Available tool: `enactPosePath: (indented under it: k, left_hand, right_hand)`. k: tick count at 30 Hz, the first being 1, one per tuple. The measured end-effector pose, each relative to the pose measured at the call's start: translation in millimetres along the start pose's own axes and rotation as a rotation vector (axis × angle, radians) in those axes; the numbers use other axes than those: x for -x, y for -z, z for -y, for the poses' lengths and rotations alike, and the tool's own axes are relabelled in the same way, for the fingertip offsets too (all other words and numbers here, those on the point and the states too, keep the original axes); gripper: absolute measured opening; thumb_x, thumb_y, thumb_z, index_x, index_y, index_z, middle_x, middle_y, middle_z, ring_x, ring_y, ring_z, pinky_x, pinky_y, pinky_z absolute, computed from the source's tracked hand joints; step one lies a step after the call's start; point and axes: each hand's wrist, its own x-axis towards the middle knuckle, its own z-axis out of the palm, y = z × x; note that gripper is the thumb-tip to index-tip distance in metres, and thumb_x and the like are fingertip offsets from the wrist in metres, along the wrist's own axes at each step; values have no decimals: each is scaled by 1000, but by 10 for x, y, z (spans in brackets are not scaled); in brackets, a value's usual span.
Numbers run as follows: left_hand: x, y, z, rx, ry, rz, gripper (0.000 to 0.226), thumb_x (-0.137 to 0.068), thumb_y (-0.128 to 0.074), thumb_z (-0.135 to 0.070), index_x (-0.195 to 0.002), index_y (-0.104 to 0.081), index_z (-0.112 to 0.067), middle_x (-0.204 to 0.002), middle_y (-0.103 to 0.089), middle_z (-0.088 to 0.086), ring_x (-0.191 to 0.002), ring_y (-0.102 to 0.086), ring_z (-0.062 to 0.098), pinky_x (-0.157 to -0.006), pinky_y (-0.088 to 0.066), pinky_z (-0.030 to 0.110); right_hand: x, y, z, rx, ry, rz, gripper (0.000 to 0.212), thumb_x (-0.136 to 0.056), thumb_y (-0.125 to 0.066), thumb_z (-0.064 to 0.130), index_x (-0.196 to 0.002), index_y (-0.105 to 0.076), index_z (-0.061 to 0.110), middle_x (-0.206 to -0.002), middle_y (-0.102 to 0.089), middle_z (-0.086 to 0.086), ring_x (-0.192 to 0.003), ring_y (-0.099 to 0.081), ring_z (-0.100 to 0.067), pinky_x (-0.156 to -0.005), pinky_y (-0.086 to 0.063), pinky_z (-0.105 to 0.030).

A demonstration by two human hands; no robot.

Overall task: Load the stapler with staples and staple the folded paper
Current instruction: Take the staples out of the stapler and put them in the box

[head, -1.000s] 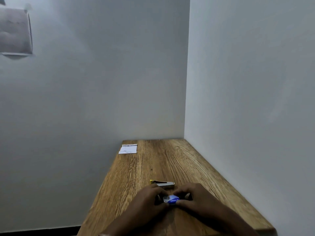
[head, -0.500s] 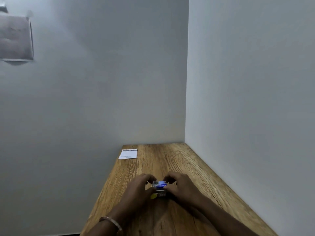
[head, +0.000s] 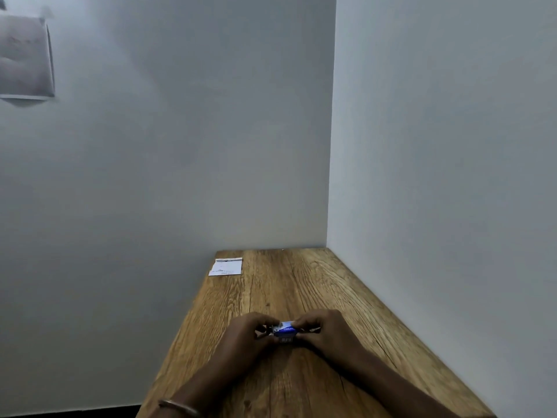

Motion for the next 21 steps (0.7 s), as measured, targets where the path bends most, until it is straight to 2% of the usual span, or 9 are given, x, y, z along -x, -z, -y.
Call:
enactPosePath:
  k: [7, 11, 16, 18, 21]
  left_hand:
    - [-15, -35, -17, -72, -7, -6, 29, -87, -70, -33, -116, -67, -36, -108, -67, -20, -92, -60, -5, -83, -55, 20]
    - [-120, -72, -12, -110, -17, -5, 29, -89, -67, -32, -117, -67, -34, -109, -68, -18, -93, -60, -4, -84, -54, 21]
    - [-347, -172, 36, -129, -38, -11, 28, -90, -66, -31, -117, -67, -32, -111, -68, -14, -90, -56, -5, -75, -46, 12]
    - [-454, -217, 77, -137, -44, -17, 28, -90, -65, -31, -118, -67, -32, -113, -68, -14, -90, -55, -4, -71, -42, 10]
    - [-642, -294, 159, -130, -46, -25, 26, -90, -65, -31, -116, -67, -31, -112, -69, -11, -92, -56, -3, -73, -43, 10]
  right_hand:
    - [-21, -18, -17, 60, 6, 9, 20, -82, -80, 29, -102, -77, 31, -98, -72, 22, -97, -62, 13, -79, -51, -10]
    - [-112, 10, -55, 92, 11, 7, 22, -82, -79, 30, -104, -77, 30, -101, -75, 14, -94, -64, 10, -79, -51, -10]
    - [-291, 36, -175, 158, 12, 12, 23, -85, -77, 27, -108, -77, 25, -105, -76, 8, -96, -67, 0, -87, -55, -21]
    - [-386, 38, -239, 178, 2, 9, 24, -86, -76, 25, -110, -77, 24, -107, -76, 6, -97, -67, -1, -88, -55, -20]
    - [-559, 33, -341, 210, -1, -2, 25, -87, -75, 23, -112, -76, 22, -108, -76, 4, -97, -68, -3, -85, -53, -16]
